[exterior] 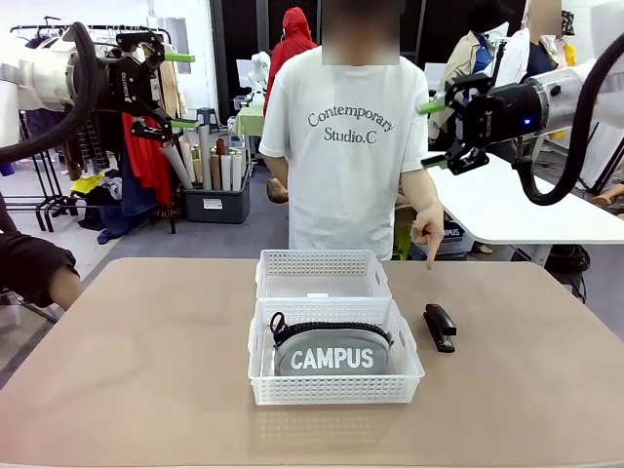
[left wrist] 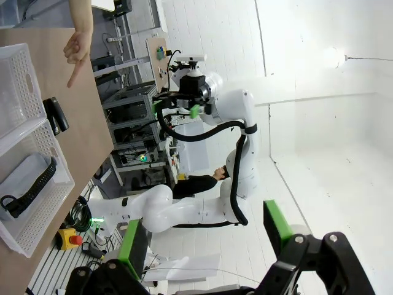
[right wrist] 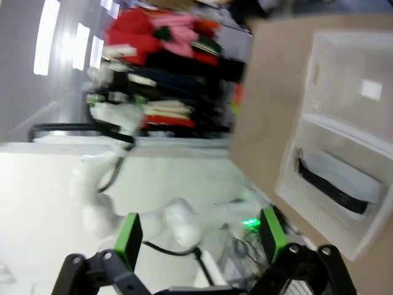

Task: Distribute items into two baskets.
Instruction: Pick up the Stapler that the person points to.

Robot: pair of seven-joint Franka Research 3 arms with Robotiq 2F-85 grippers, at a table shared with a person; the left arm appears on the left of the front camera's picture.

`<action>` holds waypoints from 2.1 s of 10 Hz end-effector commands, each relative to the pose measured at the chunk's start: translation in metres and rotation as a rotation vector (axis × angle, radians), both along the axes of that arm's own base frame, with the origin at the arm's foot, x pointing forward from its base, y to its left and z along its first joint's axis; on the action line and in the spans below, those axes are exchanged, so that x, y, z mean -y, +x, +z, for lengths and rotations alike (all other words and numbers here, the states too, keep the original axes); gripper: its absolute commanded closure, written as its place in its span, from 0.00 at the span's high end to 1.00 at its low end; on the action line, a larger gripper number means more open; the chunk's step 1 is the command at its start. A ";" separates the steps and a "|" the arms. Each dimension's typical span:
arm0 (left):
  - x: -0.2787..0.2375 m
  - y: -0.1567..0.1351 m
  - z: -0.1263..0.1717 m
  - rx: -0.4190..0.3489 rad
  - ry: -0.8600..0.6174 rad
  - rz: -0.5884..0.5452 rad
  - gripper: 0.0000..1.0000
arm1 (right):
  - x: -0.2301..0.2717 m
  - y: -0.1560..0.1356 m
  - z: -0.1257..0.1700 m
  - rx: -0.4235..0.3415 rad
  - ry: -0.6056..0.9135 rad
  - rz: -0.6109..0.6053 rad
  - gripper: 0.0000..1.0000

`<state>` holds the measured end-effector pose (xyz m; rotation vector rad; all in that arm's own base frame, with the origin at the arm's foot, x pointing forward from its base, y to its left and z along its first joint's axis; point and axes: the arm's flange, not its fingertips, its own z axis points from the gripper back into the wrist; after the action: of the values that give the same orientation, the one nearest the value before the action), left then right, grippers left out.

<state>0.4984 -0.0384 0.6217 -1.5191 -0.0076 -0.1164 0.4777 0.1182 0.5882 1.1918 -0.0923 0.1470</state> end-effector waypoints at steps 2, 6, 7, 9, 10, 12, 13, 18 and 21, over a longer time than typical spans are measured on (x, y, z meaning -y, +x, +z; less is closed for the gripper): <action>-0.001 -0.001 0.002 0.003 -0.001 0.003 1.00 | -0.022 0.014 0.011 0.019 -0.322 0.018 1.00; -0.001 -0.001 0.002 0.003 -0.001 0.003 1.00 | -0.031 0.005 -0.007 0.151 -0.817 0.030 1.00; -0.001 -0.001 0.002 0.003 -0.001 0.003 1.00 | -0.029 0.002 -0.013 0.193 -0.911 0.009 1.00; -0.001 -0.001 0.002 0.003 -0.001 0.003 1.00 | -0.020 -0.005 -0.031 0.208 -1.046 -0.007 1.00; -0.001 -0.001 0.002 0.003 -0.001 0.003 1.00 | -0.012 -0.007 -0.045 0.203 -1.071 -0.038 1.00; -0.001 -0.001 0.002 0.003 -0.001 0.003 1.00 | 0.007 -0.009 -0.076 0.220 -1.057 -0.136 1.00; -0.001 -0.001 0.002 0.003 -0.001 0.003 1.00 | 0.012 -0.010 -0.090 0.214 -1.047 -0.166 1.00; -0.001 -0.001 0.002 0.003 -0.001 0.003 1.00 | 0.022 -0.005 -0.106 0.215 -1.041 -0.138 1.00; -0.001 -0.001 0.002 0.003 -0.001 0.003 1.00 | 0.021 -0.006 -0.113 0.210 -1.041 -0.137 1.00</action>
<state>0.4987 -0.0381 0.6215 -1.5190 -0.0078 -0.1158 0.4729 0.0975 0.4774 0.1282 -0.2483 0.1691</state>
